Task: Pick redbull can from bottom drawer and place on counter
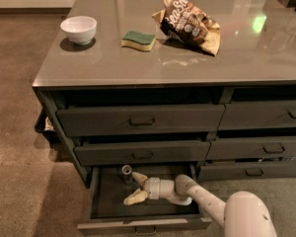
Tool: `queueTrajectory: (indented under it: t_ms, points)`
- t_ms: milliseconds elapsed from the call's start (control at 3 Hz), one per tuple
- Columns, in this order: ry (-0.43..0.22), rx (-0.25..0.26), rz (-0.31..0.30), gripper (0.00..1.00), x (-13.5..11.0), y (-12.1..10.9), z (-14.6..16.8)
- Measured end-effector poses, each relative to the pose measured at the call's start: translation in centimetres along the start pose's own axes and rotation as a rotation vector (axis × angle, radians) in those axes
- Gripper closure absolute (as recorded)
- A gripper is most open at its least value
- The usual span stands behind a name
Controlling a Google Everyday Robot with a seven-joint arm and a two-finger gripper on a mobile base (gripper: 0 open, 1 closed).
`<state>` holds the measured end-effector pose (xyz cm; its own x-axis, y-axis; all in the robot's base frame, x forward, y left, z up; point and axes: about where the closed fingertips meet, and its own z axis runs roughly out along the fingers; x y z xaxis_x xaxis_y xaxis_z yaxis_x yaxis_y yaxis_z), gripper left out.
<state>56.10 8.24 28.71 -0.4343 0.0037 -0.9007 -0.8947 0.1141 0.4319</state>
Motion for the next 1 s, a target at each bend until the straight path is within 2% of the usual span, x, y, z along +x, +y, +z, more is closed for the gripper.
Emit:
queueTrajectory:
  t_ms: [333, 1000]
  points:
    - [-0.039, 0.044, 0.007, 0.00, 0.7, -1.6, -0.3]
    - [-0.115, 0.137, 0.005, 0.00, 0.3, -2.7, -0.3]
